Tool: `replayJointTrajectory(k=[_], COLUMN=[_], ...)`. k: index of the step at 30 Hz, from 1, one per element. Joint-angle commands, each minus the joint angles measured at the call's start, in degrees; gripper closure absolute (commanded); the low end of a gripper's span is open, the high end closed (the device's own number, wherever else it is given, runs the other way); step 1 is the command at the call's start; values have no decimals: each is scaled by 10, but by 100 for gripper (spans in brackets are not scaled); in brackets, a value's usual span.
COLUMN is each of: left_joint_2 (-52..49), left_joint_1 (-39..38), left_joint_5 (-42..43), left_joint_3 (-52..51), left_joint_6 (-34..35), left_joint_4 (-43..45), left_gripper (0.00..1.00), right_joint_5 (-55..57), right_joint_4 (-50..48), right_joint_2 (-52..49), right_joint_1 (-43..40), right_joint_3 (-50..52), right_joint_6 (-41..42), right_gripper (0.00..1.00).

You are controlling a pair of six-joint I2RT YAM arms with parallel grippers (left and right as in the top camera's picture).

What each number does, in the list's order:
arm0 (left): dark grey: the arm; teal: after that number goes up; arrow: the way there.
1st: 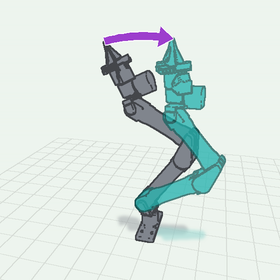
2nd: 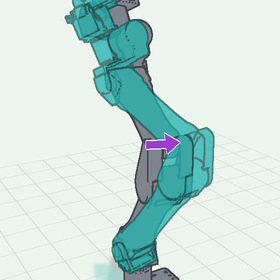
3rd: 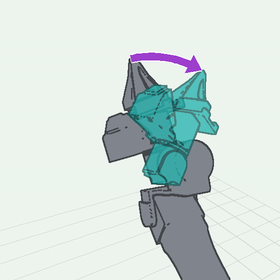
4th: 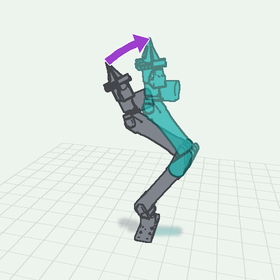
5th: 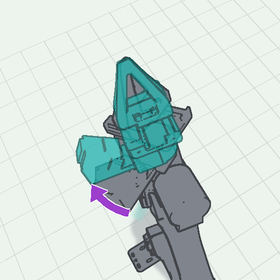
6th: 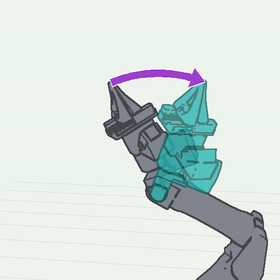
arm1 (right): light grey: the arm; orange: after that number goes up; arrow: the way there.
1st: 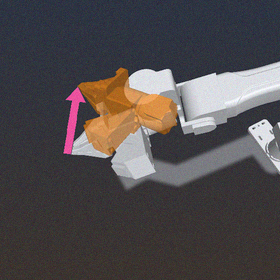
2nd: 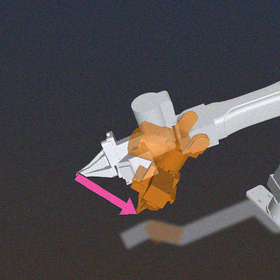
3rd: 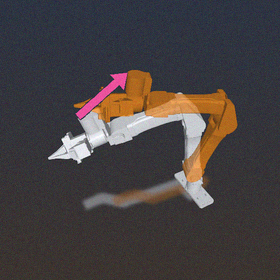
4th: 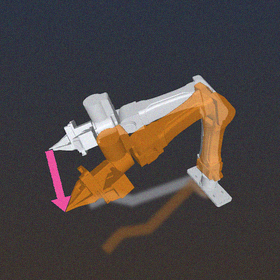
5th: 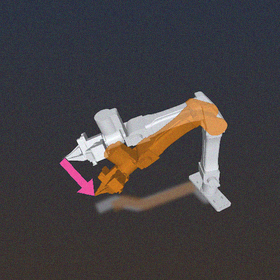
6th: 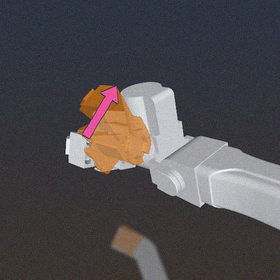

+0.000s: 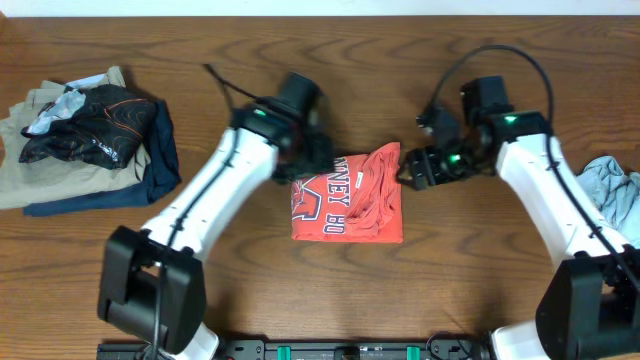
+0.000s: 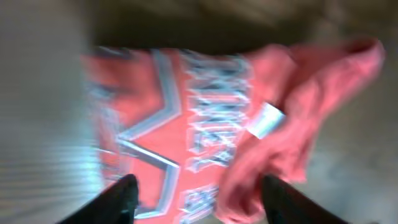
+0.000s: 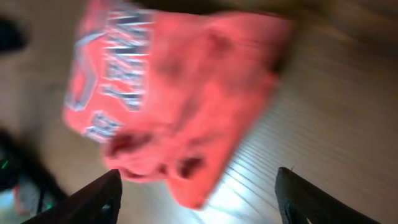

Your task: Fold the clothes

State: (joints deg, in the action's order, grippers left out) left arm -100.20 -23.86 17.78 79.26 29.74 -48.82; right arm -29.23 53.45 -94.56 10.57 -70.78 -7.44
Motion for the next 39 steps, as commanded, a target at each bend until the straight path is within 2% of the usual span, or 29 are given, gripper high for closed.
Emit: replayJointTrajectory(k=[1,5,9,16,20,32,39], left_joint_2=[2,-9,-28,-62,-89,-169,-172], left_joint_1=[44,73,71,50,33,-5,-5], left_joint_5=[-19,-19,-18,-18,-18,-18,-18], left_joint_3=[-8,-29,-32,-32,-32,-32,-32], left_joint_6=[-19,-19,-23,-23,-23,-23,-23], left_joint_4=[-6,0,0,9,20,29,17], left_gripper=[32,32,32,32,29,28,28], right_joint_5=[-48,71,146,151,192,471,477], right_joint_4=[-13,-50,-84,-112,-94,72,92], right_joint_2=[-3,-19,-42,-92,-106,-103,-103], right_joint_1=[57,134,192,245,244,180,125], right_joint_3=[-7,-7,-7,-7,-7,-7,-7], right_joint_6=[-33,53,116,143,171,274,295], right_gripper=[23,30,34,38,44,43,39])
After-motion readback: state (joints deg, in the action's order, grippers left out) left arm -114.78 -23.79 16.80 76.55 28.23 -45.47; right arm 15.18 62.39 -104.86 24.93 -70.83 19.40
